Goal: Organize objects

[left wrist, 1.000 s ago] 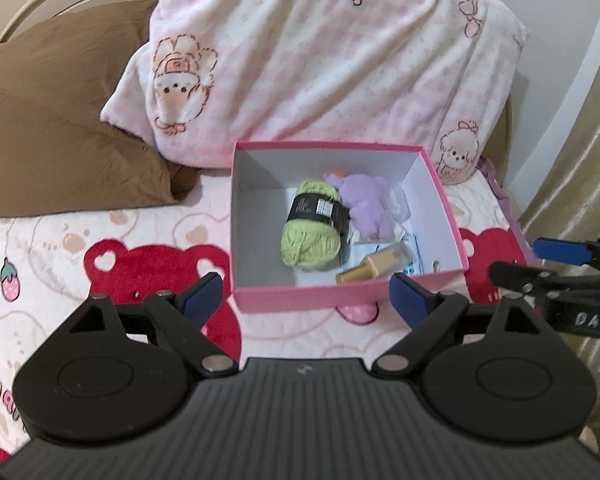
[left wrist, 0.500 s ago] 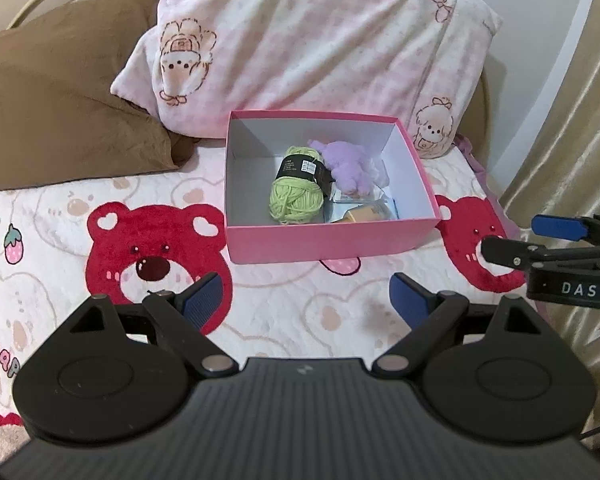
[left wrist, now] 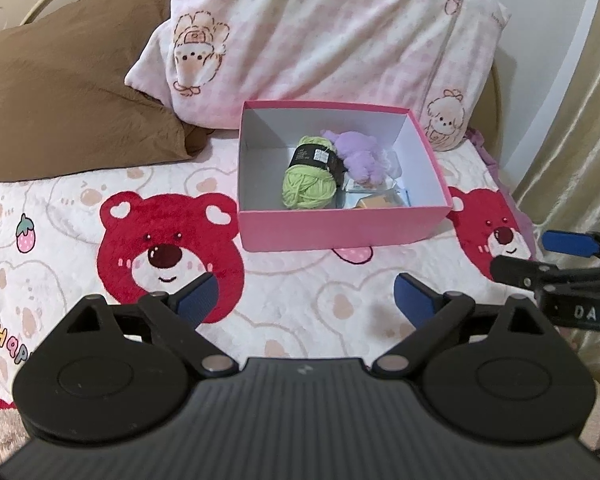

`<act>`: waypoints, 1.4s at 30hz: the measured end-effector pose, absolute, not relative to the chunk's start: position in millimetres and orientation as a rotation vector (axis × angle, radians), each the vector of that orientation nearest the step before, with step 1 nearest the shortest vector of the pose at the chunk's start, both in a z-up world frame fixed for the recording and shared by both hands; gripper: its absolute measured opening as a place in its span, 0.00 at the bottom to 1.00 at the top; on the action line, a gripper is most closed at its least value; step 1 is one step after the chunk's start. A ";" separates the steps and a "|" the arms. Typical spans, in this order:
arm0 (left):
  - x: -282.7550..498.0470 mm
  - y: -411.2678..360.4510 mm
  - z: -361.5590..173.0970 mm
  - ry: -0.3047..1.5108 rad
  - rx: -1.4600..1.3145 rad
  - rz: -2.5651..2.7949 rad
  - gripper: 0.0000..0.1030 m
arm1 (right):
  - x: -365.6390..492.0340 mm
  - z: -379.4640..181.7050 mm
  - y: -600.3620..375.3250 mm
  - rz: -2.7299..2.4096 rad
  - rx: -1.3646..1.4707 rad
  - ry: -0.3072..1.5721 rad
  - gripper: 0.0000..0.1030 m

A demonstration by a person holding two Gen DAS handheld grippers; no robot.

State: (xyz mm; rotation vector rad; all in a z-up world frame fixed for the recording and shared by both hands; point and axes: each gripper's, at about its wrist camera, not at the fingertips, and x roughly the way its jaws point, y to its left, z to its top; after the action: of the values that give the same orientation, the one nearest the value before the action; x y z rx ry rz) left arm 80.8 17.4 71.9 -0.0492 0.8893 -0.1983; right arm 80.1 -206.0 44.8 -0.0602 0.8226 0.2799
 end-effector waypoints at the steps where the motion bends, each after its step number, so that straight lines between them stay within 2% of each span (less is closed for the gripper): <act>1: 81.0 17.3 70.5 0.891 -0.048 -0.198 0.93 | 78.9 44.1 -204.8 0.279 -0.061 0.825 0.83; 4: 81.4 17.1 67.2 0.895 -0.051 -0.205 0.95 | 75.6 42.4 -203.5 0.278 -0.054 0.829 0.85; 9: 79.9 16.9 65.7 0.889 -0.052 -0.204 1.00 | 71.6 39.9 -203.2 0.253 -0.038 0.837 0.95; 28: 82.8 26.6 54.6 1.024 -0.099 -0.115 1.00 | 65.8 45.6 -209.8 0.187 -0.009 0.870 0.96; 42: 80.9 24.9 55.0 1.040 -0.062 -0.115 1.00 | 63.5 46.8 -211.5 0.161 -0.021 0.874 0.96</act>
State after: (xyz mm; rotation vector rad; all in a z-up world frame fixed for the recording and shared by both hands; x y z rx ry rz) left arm 80.9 24.9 55.0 -0.0618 1.0402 -0.1153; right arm 63.5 -211.5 46.8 -0.0210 0.8738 0.1606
